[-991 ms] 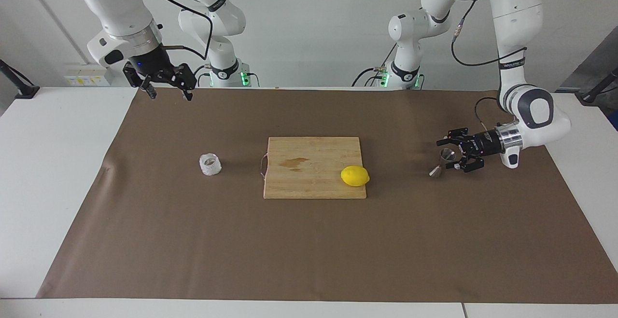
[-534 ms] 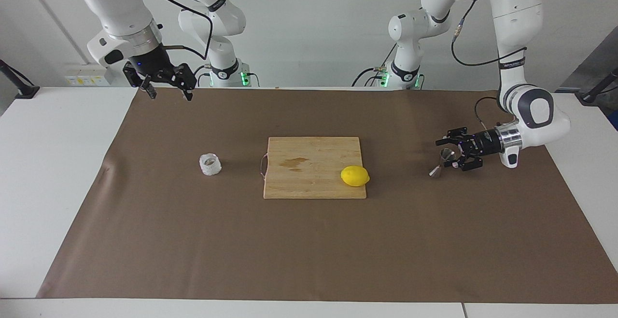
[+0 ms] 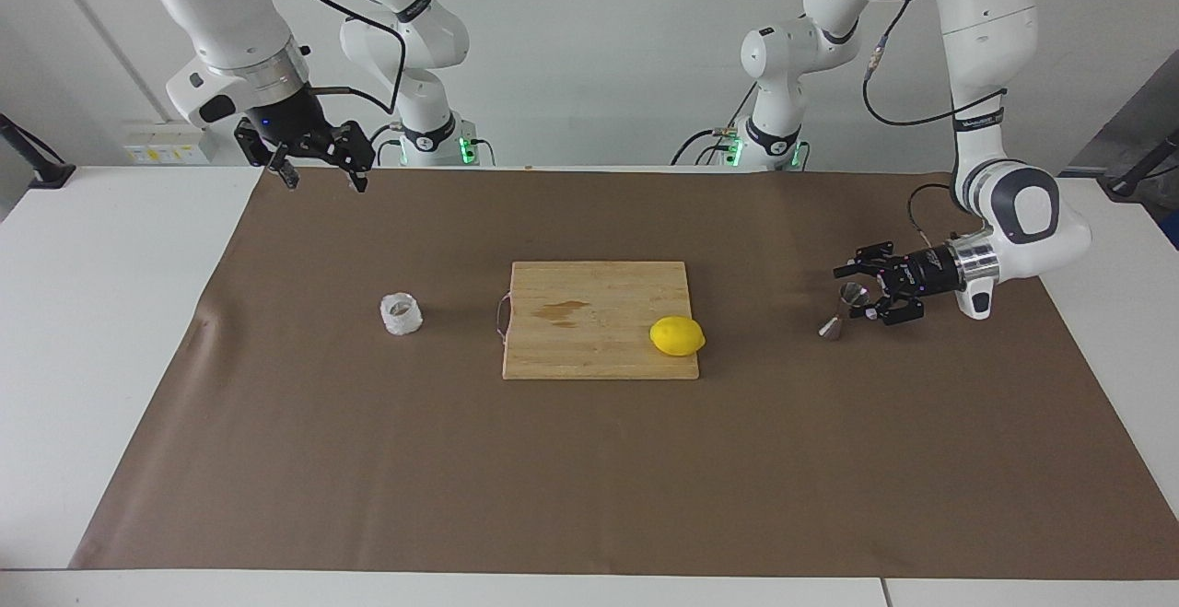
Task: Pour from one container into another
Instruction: 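Close the left gripper around the small metal cup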
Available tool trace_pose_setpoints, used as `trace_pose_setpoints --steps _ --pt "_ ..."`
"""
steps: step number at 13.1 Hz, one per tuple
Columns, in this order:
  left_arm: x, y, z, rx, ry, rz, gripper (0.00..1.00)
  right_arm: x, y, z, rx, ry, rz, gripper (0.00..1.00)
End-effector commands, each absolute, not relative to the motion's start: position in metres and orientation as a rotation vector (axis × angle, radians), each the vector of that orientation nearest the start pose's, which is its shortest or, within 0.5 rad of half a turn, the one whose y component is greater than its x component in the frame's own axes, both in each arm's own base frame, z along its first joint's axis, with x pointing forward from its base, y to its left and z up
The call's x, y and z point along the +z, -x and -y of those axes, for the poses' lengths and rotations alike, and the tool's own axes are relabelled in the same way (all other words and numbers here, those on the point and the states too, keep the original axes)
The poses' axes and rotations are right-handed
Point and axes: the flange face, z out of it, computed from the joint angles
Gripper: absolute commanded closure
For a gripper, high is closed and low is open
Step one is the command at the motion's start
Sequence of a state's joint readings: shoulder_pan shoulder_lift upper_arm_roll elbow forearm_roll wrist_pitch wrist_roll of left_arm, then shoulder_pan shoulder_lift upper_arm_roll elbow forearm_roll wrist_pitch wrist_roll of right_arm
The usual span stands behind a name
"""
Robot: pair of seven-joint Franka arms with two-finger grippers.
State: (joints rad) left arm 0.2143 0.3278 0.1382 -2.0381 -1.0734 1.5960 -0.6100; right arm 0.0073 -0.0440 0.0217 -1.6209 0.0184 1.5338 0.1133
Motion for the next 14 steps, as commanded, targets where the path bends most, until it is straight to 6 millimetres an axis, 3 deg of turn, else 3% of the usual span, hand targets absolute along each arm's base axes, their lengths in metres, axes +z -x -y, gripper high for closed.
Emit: trace_pose_setpoints --steps 1,5,7,11,13,14 --pt "0.2899 -0.5265 -0.096 -0.949 -1.534 -1.426 0.1 0.6227 -0.5296 -0.0145 0.059 3.118 -0.117 0.0" --pt "0.2868 -0.528 -0.0952 -0.932 -1.541 -1.438 0.11 0.6234 -0.5296 -0.0145 0.057 3.118 -0.117 0.0" --pt "0.2859 -0.5285 -0.0947 -0.929 -1.542 -1.437 0.29 0.6227 -0.5296 -0.0145 0.059 3.118 -0.117 0.0" --pt "0.2859 -0.5285 -0.0948 -0.931 -1.54 -1.44 0.32 0.6227 -0.5296 -0.0145 0.059 3.118 -0.117 0.0" --pt "0.2868 -0.5286 -0.0947 -0.929 -1.539 -1.439 0.41 0.6227 -0.5296 -0.0145 0.059 3.118 -0.117 0.0" --pt "0.2866 -0.5289 -0.0947 -0.931 -1.539 -1.438 0.51 0.6227 -0.5296 -0.0145 0.059 3.118 -0.117 0.0"
